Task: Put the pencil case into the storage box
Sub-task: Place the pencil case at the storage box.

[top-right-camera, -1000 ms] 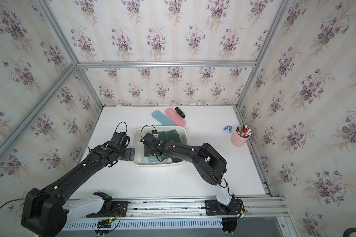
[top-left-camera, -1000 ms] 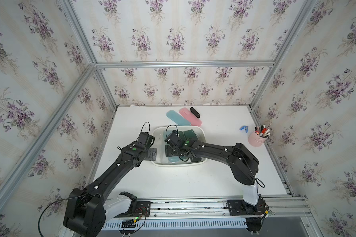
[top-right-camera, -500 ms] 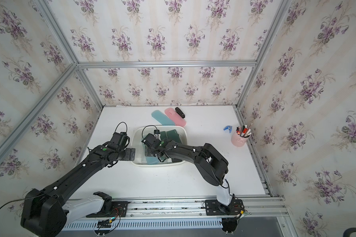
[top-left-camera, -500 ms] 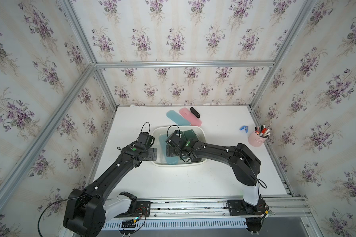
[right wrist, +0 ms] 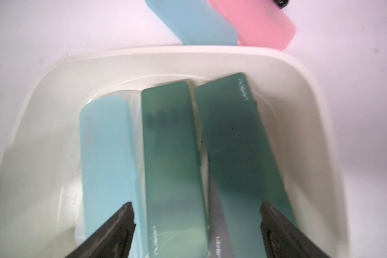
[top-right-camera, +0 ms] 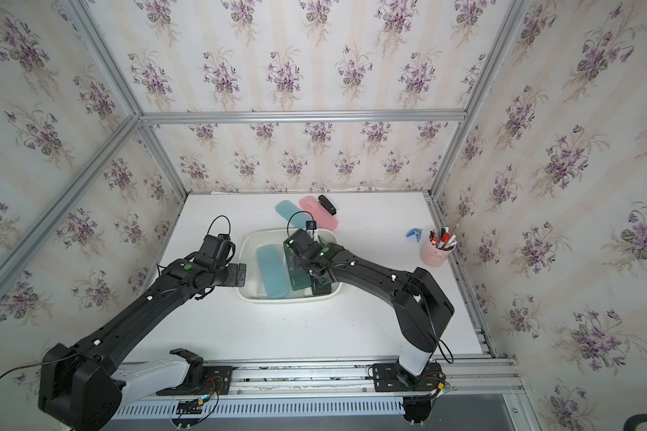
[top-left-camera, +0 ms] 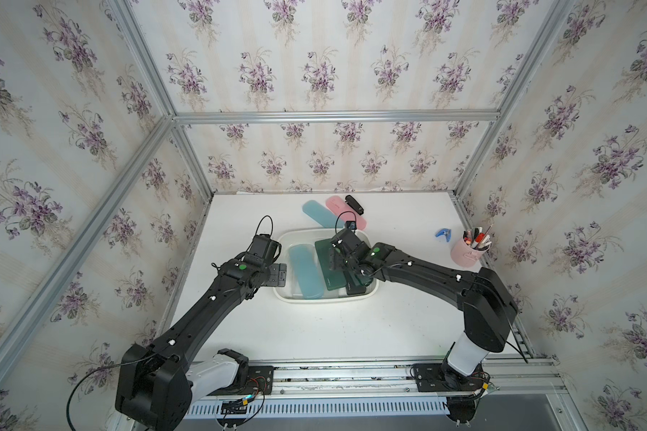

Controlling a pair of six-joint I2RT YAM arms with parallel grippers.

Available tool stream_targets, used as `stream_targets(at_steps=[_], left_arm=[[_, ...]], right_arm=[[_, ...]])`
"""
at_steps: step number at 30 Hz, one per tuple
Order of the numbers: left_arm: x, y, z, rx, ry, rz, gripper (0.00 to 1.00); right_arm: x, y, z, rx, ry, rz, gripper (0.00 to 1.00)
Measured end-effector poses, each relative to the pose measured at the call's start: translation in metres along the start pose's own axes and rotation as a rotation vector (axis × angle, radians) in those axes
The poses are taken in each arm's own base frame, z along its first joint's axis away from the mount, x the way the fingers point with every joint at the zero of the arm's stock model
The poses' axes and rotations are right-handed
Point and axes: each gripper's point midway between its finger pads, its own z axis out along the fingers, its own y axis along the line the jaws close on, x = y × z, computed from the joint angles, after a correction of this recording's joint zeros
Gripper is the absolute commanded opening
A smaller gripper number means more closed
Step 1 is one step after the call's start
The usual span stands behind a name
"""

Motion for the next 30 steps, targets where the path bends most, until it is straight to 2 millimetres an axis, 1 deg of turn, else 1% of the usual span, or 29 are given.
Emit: stream_targets(at_steps=[2,4,7,9,12,13,17,20,22,26,30], left_arm=[[-0.001,0.0,-0.002,-0.001,0.0,-0.002,0.99],[0.0,0.002,-0.003,-0.008,0.003,-0.001,0.99],[0.002,0.004,-0.004,-0.02,0.006,-0.004,0.99],[0.005,0.007,-0.004,-0.033,0.009,-0.005,0.99],[0.01,0.012,-0.007,-0.052,0.009,-0.009,0.99],[0.01,0.013,-0.008,-0.055,0.004,-0.015,0.99],[0.012,0.017,-0.015,-0.059,-0.007,-0.023,0.99],[0.013,0.019,-0.016,-0.066,-0.006,-0.023,0.99],[0.015,0.02,-0.016,-0.069,-0.001,-0.024,0.99],[0.019,0.021,-0.014,-0.075,0.008,-0.022,0.99],[0.022,0.021,-0.013,-0.077,0.015,-0.019,0.99]], right_arm=[[-0.012,-0.016,0.004,0.018,-0.009,-0.007,0.89],[-0.021,-0.02,0.006,0.025,-0.016,-0.032,0.88],[-0.027,-0.003,0.011,-0.038,-0.012,-0.089,0.83],[-0.026,0.012,0.014,-0.095,-0.004,-0.116,0.82],[-0.018,0.04,0.021,-0.197,0.015,-0.155,0.81],[-0.013,0.052,0.024,-0.24,0.031,-0.168,0.8],[0.0,0.094,0.038,-0.331,0.065,-0.226,0.81],[0.012,0.115,0.049,-0.364,0.09,-0.255,0.8],[0.021,0.123,0.057,-0.384,0.112,-0.264,0.8],[0.033,0.125,0.075,-0.376,0.146,-0.26,0.8],[0.042,0.127,0.087,-0.365,0.165,-0.251,0.81]])
